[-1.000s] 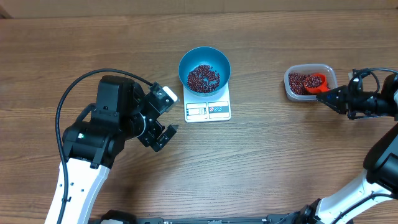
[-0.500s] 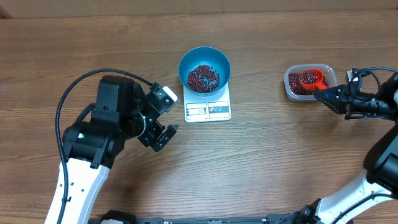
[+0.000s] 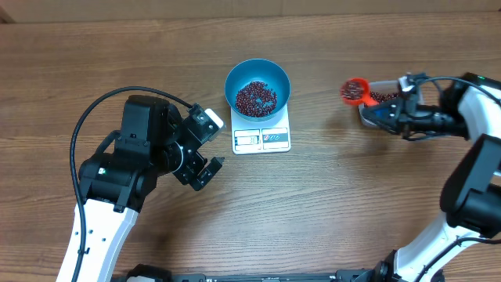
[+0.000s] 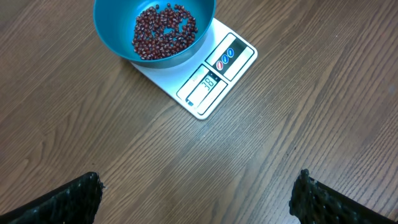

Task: Scoop item into bowl and weigh 150g on scale
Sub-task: 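Lift the filled scoop and carry it left over the teal bowl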

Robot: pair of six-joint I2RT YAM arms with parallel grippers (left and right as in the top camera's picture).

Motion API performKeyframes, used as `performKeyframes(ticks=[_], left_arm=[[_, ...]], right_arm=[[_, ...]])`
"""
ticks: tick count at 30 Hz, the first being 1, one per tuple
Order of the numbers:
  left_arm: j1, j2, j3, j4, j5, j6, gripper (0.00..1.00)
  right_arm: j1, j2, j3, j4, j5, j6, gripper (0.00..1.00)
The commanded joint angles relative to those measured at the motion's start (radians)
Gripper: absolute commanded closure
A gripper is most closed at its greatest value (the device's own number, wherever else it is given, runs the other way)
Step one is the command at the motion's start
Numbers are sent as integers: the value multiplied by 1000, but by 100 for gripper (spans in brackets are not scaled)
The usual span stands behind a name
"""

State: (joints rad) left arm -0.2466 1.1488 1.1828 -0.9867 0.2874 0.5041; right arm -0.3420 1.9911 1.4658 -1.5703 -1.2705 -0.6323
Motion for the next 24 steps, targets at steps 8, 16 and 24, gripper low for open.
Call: performKeyframes(ticks=[8, 16, 24], left_arm=[[5, 3, 24, 3, -3, -11, 0], [5, 3, 24, 3, -3, -11, 0], [5, 3, 24, 3, -3, -11, 0]], right_arm=[[198, 12, -4, 60, -151, -18, 96], [295, 12, -4, 285, -160, 229, 96], [388, 12, -4, 591, -60, 550, 96]])
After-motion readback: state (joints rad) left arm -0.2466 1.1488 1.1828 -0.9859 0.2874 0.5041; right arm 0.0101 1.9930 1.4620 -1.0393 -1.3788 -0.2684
